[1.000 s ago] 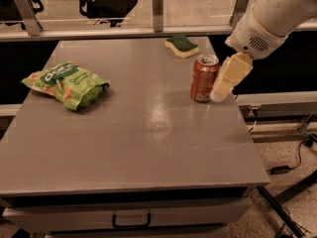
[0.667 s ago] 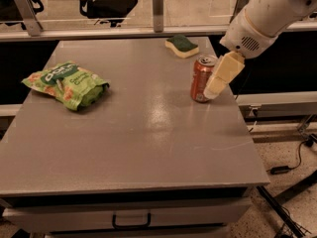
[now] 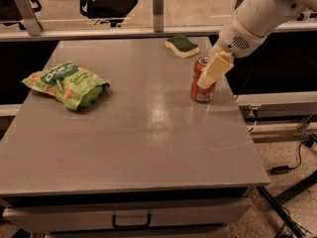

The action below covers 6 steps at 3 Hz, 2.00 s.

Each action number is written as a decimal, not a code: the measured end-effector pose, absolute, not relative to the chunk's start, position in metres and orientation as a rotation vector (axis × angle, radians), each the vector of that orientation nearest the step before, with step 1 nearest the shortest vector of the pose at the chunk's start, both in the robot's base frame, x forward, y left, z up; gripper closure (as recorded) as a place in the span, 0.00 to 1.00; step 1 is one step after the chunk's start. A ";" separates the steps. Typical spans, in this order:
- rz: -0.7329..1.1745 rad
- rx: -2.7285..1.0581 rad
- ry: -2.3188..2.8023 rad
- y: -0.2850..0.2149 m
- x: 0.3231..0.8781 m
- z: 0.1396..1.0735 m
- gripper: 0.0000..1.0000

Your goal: Move coke can near sponge

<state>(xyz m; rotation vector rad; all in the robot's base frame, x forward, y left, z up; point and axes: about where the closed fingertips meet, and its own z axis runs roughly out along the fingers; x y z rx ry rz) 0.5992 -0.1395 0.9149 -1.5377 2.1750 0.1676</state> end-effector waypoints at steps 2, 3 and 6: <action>0.195 -1.520 2.180 -0.137 0.617 0.918 0.78; 0.206 -1.487 2.173 -0.137 0.653 0.932 1.00; 0.185 -1.408 2.218 -0.138 0.734 0.929 1.00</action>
Offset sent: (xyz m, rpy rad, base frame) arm 0.0364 0.0004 0.0184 0.0354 0.0005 -0.0233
